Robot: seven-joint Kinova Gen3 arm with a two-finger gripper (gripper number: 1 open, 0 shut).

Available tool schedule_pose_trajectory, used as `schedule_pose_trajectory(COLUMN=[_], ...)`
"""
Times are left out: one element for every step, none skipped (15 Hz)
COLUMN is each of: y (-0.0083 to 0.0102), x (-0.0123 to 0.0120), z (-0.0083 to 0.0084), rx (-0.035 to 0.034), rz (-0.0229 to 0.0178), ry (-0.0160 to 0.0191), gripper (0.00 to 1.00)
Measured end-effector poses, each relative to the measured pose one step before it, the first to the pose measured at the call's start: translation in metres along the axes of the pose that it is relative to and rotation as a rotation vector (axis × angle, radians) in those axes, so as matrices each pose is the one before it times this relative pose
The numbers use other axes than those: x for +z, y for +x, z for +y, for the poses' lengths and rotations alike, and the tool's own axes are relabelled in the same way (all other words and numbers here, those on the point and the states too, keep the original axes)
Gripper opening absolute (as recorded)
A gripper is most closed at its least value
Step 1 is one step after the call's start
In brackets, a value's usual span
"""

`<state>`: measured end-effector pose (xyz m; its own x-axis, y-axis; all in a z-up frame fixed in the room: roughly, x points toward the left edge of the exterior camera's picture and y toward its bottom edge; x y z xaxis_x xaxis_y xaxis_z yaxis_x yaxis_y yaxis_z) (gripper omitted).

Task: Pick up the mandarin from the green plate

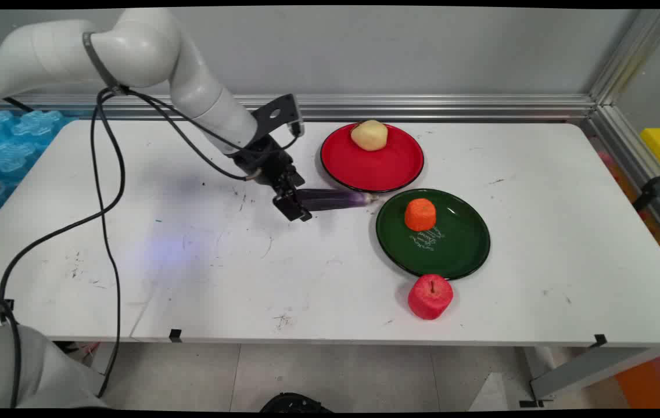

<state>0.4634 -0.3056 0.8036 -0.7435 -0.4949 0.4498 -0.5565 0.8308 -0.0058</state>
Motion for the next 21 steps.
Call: schedule_pose_trajectory(y=[0.0045,0.00672,0.00896,0.01081,0.00815,0.0084,0.00533,0.007,0.00978,0.01053,0.00757,0.00702,0.0077,0.00589,0.0063,0.00568,0.00481,0.00394,0.0025,0.00187,0.00105], x=[0.00044,0.00088,0.00172,0.00259,0.00244,0.00295,0.00199,0.003,0.00462,0.00577,0.00472,0.00508,0.00647,0.006,0.00709,0.00736,0.00751,0.00784,0.00654,0.00661,0.00454], z=[0.00159,0.00245,0.00298,0.00333,0.0022,0.00224,0.0014,0.00161,0.00197,0.00223,0.00156,0.00176,0.00229,0.00222,0.00249,0.00254,0.00276,0.0027,0.00224,0.002,0.0013], rx=[0.00083,0.00304,0.00644,0.00895,0.00678,0.00682,0.00289,0.00397,0.00552,0.00552,0.00364,0.00371,0.00476,0.00418,0.00512,0.00541,0.0044,0.00299,0.00131,0.00115,0.0007], rz=[0.00181,0.0028,0.00574,0.00844,0.00709,0.00814,0.00621,0.00807,0.01299,0.01507,0.01276,0.01305,0.0146,0.01219,0.01413,0.01349,0.01248,0.01083,0.0079,0.00632,0.00339], ry=[0.00144,0.00208,0.00245,0.00433,0.00314,0.00328,0.00301,0.00349,0.00519,0.00587,0.00436,0.00388,0.00294,0.00161,0.00172,0.00074,-0.00058,-0.00078,-0.0002,0.0007,0.00016], gripper=[1.0,1.0,1.0,1.0,1.0,1.0,1.0,1.0,1.0,1.0,1.0,1.0,1.0,1.0,1.0,1.0,1.0,1.0,1.0,1.0,1.0])
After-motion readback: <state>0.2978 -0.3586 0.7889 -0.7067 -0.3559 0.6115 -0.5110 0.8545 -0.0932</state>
